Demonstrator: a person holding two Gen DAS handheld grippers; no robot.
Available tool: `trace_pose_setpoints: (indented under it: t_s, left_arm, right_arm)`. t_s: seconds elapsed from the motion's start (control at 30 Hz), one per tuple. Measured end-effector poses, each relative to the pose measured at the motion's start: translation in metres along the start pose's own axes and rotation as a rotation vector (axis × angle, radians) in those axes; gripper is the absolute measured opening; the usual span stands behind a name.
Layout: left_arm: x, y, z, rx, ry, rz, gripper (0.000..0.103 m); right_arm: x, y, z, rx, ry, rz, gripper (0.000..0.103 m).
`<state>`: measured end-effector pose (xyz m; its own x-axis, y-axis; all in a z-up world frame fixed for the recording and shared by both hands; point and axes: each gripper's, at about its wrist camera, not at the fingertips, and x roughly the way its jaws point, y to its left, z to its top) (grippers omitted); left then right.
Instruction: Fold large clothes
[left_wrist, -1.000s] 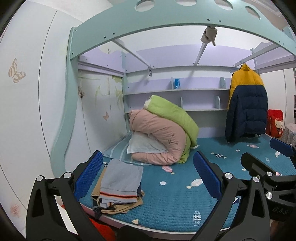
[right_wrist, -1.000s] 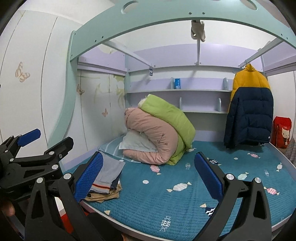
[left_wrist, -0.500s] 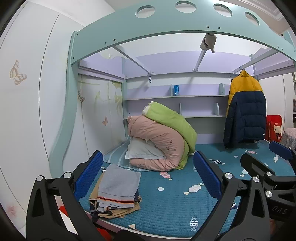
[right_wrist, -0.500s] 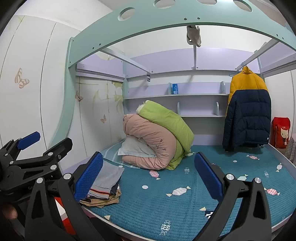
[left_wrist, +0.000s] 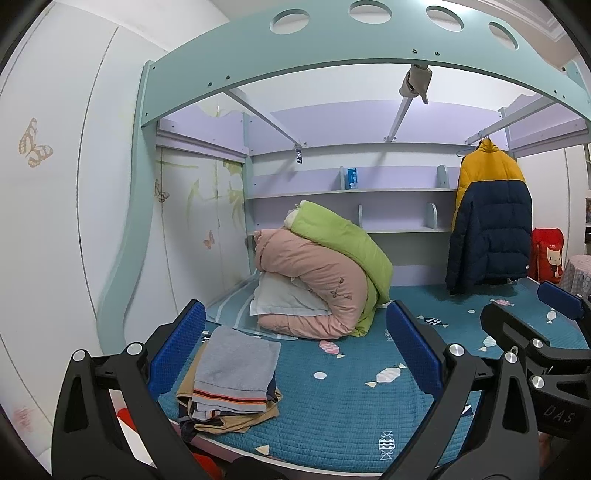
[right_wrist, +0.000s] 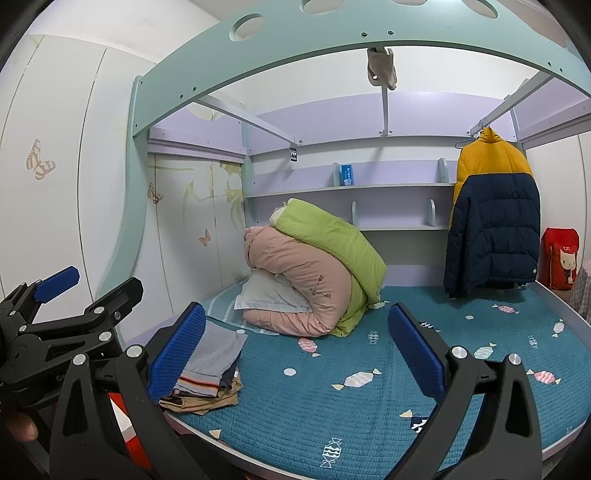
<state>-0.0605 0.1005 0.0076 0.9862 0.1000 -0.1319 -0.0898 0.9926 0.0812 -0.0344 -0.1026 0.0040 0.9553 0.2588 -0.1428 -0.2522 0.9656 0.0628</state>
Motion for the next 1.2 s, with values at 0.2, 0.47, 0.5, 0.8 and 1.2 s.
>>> trace_pose_setpoints:
  t_s: [0.2,0.47,0.5,0.8,1.2]
  left_arm:
    - [0.0011,0.0010,0.0008,-0.001,0.002,0.001,0.098]
    - [0.0022,0.0026,0.0004,-0.001,0.001,0.004,0.098]
    - [0.0020,0.0028,0.0003,-0.003,0.001,0.006,0.098]
    - [0.0010,0.0021,0.0002,-0.007,0.009,0.021,0.098]
    - [0.0004,0.0032,-0.0002,-0.004,0.004,0.035,0.098]
  right_arm:
    - [-0.0003,0.0006,-0.0001,0.001,0.000,0.000,0.095]
    - [0.0003,0.0026,0.0000,0.003,0.002,0.001,0.095]
    - [0.0003,0.0030,-0.0001,0.002,0.002,0.000,0.095]
    - [0.0029,0.0059,-0.0001,0.005,0.011,-0.004,0.096]
    - [0.0057,0.0079,0.0007,0.008,0.016,-0.004,0.096]
